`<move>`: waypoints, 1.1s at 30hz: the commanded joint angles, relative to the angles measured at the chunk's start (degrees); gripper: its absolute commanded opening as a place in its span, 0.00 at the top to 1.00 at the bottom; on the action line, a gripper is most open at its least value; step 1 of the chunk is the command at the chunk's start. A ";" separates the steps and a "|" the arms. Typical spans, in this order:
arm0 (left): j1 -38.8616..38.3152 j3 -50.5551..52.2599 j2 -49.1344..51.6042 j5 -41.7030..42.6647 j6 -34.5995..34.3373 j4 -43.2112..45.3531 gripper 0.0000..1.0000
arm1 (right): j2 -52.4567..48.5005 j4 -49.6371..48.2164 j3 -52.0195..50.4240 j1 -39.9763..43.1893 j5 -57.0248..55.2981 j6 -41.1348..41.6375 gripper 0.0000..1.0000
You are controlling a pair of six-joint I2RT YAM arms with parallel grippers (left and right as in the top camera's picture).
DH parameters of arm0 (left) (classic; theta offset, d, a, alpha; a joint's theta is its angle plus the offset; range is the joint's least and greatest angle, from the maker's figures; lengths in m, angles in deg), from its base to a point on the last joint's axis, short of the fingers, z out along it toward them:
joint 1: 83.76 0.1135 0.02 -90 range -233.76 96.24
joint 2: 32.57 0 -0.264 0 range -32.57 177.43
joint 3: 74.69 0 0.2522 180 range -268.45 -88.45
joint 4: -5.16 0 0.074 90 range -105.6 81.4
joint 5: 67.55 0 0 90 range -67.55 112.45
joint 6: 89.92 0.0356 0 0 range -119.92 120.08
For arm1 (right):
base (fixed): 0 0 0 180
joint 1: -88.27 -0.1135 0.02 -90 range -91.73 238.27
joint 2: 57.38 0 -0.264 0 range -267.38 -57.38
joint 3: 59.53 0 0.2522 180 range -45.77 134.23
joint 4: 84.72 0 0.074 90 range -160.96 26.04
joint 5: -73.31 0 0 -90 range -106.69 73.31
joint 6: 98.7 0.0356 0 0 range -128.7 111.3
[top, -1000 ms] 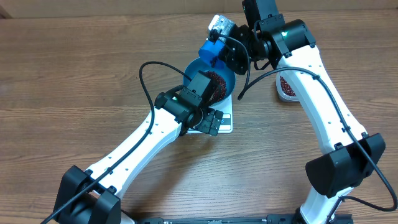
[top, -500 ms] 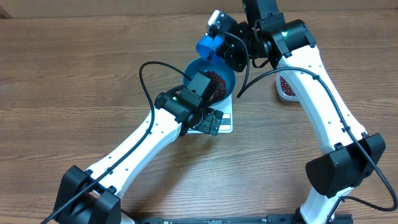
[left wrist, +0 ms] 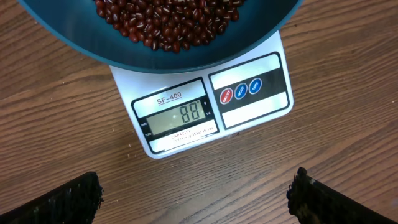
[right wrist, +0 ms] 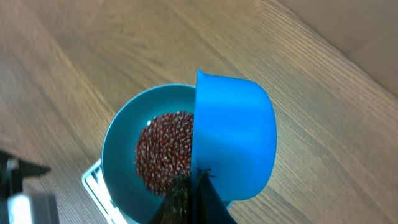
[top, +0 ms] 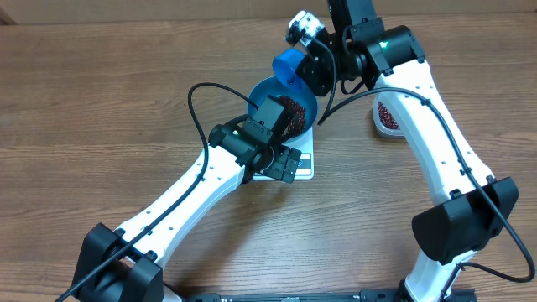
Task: Scoop item into bowl and weigh 150g on scale
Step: 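Tilt the scoop with the right gripper to pour beans into bowl, then return the empty scoop with the right gripper into the bean tub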
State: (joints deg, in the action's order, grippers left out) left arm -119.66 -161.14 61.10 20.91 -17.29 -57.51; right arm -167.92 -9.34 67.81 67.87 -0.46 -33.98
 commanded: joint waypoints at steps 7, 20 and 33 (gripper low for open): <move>-0.02 -0.22 -0.22 -0.52 1.27 -0.13 0.00 | 2.14 -1.11 1.68 7.85 10.49 15.54 0.96; -0.02 -0.22 -0.22 -0.52 1.27 -0.11 0.01 | 3.17 8.68 1.55 25.46 12.09 19.30 0.96; -0.02 -0.22 -0.22 -0.52 1.29 -0.13 0.01 | 3.15 10.99 -3.89 28.89 -14.56 19.28 0.96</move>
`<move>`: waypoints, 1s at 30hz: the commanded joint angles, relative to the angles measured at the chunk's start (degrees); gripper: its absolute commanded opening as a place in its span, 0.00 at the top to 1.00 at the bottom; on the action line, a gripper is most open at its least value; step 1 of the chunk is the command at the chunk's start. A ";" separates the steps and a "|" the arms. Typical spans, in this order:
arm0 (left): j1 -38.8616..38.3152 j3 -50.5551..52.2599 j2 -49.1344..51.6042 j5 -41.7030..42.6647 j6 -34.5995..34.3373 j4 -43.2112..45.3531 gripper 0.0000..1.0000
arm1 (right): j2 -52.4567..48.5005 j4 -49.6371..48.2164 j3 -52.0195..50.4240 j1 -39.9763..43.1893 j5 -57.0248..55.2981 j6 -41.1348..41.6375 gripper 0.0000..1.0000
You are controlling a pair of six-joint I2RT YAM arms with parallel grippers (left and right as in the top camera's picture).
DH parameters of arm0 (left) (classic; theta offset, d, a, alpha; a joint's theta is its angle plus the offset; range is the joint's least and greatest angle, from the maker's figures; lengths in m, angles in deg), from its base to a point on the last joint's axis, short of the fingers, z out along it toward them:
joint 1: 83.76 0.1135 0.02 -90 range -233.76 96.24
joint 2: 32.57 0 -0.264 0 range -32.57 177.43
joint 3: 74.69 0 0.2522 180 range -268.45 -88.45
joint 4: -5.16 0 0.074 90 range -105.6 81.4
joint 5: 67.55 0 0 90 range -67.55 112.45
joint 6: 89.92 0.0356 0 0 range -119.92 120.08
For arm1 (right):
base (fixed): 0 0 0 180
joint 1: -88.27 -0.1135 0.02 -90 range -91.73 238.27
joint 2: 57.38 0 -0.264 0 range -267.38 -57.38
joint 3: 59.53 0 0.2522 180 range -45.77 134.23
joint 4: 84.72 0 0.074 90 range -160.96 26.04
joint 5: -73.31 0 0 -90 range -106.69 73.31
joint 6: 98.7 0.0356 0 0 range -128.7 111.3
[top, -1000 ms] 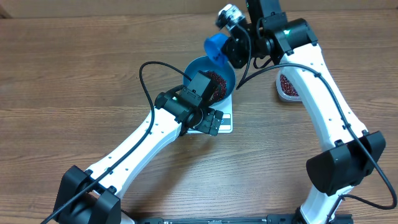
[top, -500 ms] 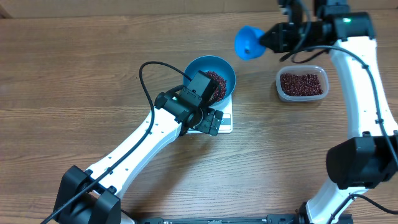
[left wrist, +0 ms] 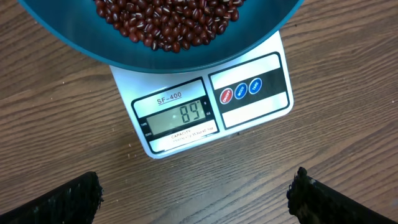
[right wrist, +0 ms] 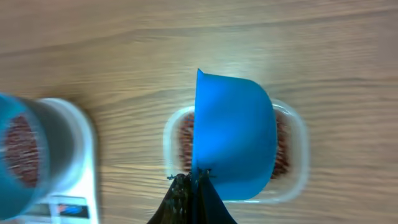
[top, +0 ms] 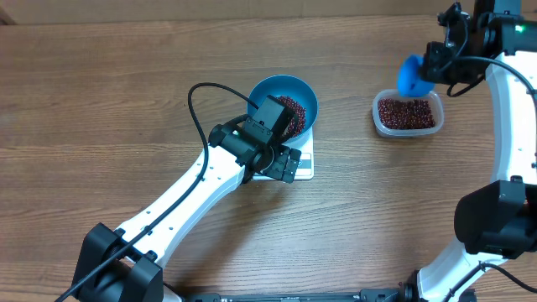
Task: Scoop item into bowl and weigh 150g on scale
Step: 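Return the empty scoop with the right gripper into the bean tub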
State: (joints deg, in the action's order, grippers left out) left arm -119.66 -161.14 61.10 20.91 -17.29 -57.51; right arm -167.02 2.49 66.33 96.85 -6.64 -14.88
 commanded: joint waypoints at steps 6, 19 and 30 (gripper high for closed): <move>-0.02 -0.22 -0.22 -0.52 1.29 -0.13 0.00 | 2.21 -5.92 -8.44 -0.26 -9.57 0.15 0.96; -0.02 -0.22 -0.22 -0.52 1.27 -0.13 0.00 | 2.19 -15.13 -19.58 -2.12 -10.23 -6.14 0.96; -0.02 -0.22 -0.22 -0.52 1.27 -0.13 0.00 | 2.16 -19.15 -25.88 -5.51 -10.29 1.42 0.96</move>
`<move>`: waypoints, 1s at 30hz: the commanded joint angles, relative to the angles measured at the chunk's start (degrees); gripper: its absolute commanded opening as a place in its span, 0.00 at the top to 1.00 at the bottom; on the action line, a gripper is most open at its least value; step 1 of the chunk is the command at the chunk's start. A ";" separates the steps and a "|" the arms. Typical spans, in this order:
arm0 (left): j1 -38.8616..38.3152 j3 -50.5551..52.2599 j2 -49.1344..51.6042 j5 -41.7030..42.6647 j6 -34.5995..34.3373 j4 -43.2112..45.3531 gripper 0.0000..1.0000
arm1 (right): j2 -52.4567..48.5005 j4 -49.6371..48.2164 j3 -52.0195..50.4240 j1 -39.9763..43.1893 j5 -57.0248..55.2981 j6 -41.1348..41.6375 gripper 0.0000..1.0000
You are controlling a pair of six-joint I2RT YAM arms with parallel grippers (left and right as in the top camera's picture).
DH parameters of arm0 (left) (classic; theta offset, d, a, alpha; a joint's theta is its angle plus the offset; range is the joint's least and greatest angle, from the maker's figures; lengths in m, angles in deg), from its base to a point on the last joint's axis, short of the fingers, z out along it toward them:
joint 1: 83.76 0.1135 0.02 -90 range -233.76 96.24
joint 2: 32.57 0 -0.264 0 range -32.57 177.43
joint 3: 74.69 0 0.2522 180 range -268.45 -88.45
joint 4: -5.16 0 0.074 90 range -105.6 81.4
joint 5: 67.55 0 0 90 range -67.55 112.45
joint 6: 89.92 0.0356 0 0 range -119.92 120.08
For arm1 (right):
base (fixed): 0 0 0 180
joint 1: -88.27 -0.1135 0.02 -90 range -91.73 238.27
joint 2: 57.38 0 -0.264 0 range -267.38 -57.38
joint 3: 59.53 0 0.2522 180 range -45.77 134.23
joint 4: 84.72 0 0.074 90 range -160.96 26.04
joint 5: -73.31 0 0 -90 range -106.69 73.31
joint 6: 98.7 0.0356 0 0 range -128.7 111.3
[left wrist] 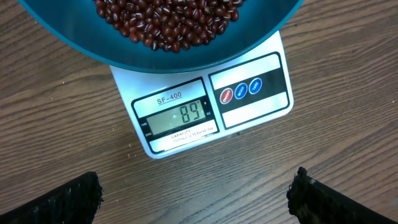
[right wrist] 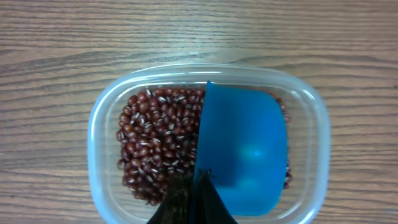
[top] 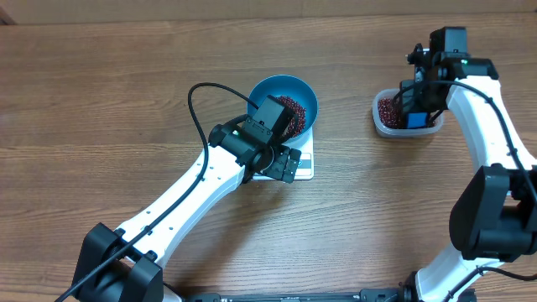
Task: Scoop item into bowl and weigh 150g on scale
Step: 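Return the empty scoop with the right gripper into the bean tub, then drag the blue scoop through the tub beans and lift it filled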
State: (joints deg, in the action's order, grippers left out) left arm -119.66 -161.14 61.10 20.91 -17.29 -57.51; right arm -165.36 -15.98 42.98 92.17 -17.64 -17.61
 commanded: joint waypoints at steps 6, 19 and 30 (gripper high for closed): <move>-0.02 -0.22 -0.22 -0.52 1.27 -0.13 0.01 | 0.50 -1.88 -5.22 -0.85 8.59 6.91 0.96; -0.02 -0.22 -0.22 -0.52 1.29 -0.13 0.01 | 0.50 -4.57 -5.01 2.34 21.16 12.68 0.96; -0.02 -0.22 -0.22 -0.52 1.29 -0.13 0.00 | 0.50 -3.85 -5.01 12.48 33.92 14.93 0.96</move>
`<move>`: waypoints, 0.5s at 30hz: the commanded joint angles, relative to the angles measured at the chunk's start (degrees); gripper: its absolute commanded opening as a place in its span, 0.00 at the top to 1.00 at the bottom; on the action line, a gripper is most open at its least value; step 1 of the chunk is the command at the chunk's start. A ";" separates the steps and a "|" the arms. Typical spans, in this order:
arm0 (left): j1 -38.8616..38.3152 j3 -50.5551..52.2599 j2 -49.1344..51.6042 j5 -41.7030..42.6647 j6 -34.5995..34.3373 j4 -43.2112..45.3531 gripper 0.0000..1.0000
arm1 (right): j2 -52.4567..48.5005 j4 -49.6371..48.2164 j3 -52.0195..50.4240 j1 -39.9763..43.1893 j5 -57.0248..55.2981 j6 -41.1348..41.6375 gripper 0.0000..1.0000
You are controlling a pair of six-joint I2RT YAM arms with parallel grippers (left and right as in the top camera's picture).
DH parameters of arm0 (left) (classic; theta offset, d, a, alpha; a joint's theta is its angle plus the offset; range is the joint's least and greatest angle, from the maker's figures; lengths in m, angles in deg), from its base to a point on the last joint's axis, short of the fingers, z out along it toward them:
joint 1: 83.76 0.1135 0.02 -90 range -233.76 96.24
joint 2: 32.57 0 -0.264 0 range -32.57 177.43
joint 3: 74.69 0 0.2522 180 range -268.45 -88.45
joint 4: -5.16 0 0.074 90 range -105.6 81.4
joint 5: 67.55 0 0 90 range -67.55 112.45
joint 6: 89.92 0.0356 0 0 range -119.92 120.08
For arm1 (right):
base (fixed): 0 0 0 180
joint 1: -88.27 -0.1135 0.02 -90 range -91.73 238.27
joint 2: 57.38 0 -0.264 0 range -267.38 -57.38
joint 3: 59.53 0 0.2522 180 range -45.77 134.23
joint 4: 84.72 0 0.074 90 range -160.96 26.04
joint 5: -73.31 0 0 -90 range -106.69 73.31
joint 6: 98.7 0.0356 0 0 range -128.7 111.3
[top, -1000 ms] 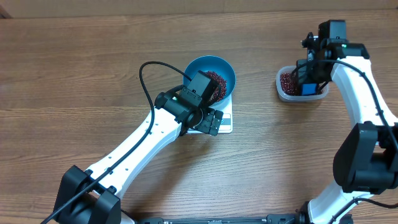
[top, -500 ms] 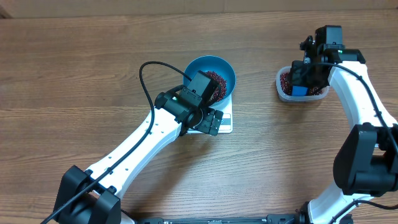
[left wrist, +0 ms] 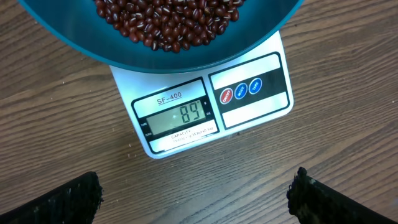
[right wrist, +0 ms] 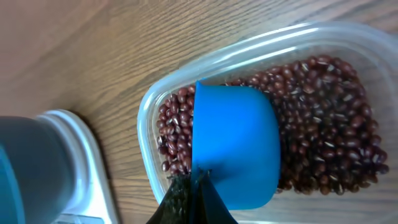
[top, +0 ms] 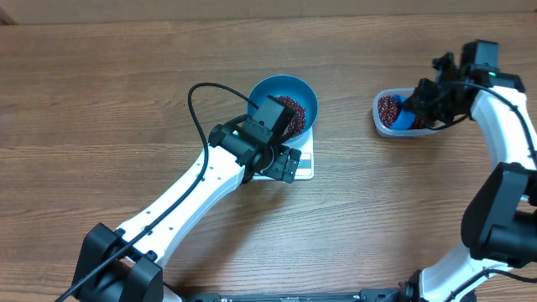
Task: Scoop item into bowl and weigh 150g on scale
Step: 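Drag the blue scoop through the tub beans and lift it filled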
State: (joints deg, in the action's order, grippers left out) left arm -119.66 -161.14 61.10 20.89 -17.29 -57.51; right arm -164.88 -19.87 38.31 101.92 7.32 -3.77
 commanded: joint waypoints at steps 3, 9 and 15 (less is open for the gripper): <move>-0.02 -0.22 -0.22 -0.50 1.27 -0.13 0.00 | 0.02 0.68 -0.33 5.29 10.19 1.09 0.96; -0.02 -0.22 -0.22 -0.50 1.29 -0.13 0.01 | 0.04 1.51 -0.33 9.46 9.70 1.05 0.96; -0.02 -0.22 -0.22 -0.50 1.29 -0.13 0.01 | 0.04 2.40 0.11 10.86 11.13 0.76 0.96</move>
State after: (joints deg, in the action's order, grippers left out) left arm -119.66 -161.14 61.10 20.91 -17.29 -57.51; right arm -164.90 -18.12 38.22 112.35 16.15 -2.75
